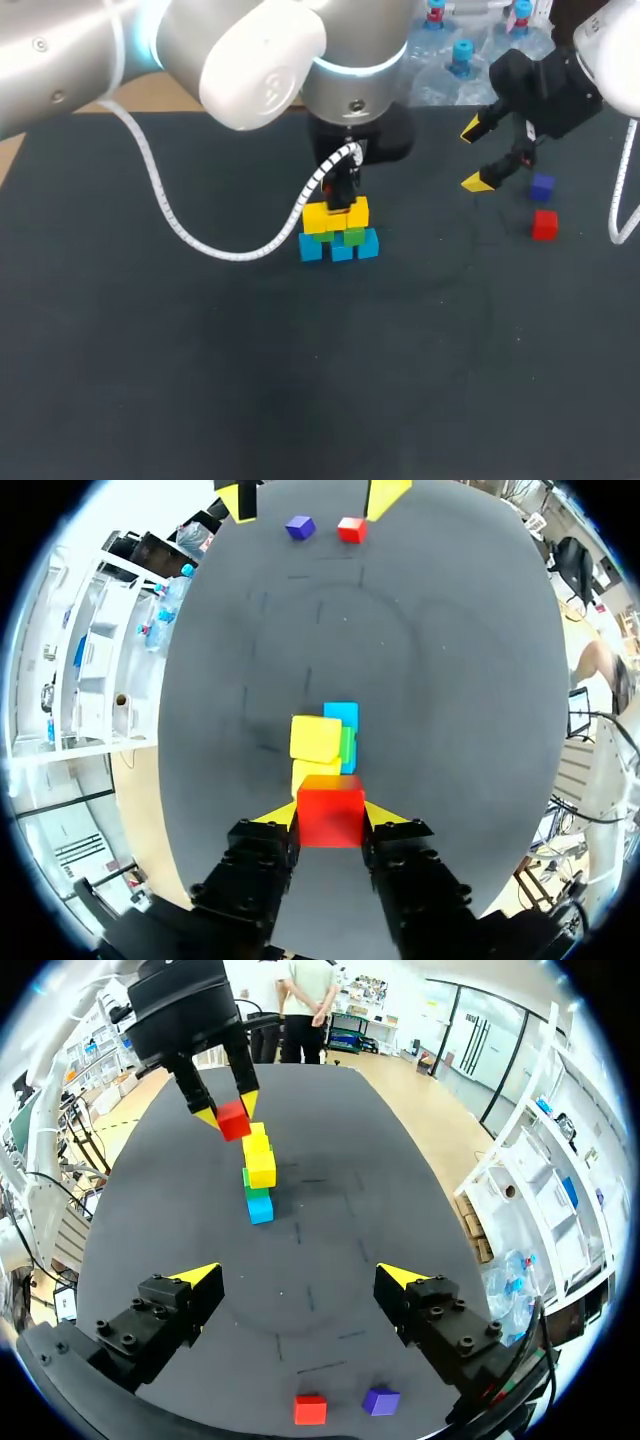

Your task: Place the blue cubes, place green cubes on the blue cubes, place the yellow cubes on the green cubes, then place the red cubes on the yellow cubes, and place purple cube on the red cubes.

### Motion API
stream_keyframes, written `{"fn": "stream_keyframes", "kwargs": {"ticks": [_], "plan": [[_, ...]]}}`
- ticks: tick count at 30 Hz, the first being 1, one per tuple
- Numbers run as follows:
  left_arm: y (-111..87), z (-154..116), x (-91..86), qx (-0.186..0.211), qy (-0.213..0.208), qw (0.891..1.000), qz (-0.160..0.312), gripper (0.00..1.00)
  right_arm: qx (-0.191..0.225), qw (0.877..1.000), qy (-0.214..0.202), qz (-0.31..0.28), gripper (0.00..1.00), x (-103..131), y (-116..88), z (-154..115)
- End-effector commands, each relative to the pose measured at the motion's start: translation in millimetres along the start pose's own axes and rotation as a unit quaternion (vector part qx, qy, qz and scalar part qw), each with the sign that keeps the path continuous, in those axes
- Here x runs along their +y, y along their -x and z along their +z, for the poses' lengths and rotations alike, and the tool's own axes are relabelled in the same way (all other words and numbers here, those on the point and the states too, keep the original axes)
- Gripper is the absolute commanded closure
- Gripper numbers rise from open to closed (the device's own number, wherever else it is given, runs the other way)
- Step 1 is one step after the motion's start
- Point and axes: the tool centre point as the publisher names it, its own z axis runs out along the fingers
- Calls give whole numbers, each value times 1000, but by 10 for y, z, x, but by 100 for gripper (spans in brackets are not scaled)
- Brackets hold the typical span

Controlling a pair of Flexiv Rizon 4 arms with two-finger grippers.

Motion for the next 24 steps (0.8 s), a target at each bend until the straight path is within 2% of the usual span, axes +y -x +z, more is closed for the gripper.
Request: {"fn": "stream_keyframes", "kwargs": {"ticks": [1, 13, 24], "plan": [[-38, 35, 20, -3, -4, 1000, 2, 100, -1, 1000, 0, 0, 0, -3, 0, 5], [-68, 93, 171, -8, -10, 1000, 2, 100, -1, 1000, 0, 0, 0, -3, 0, 5], [-70, 185, 167, -15, -20, 1000, -2, 100, -1, 1000, 0, 0, 0, -3, 0, 5]]}}
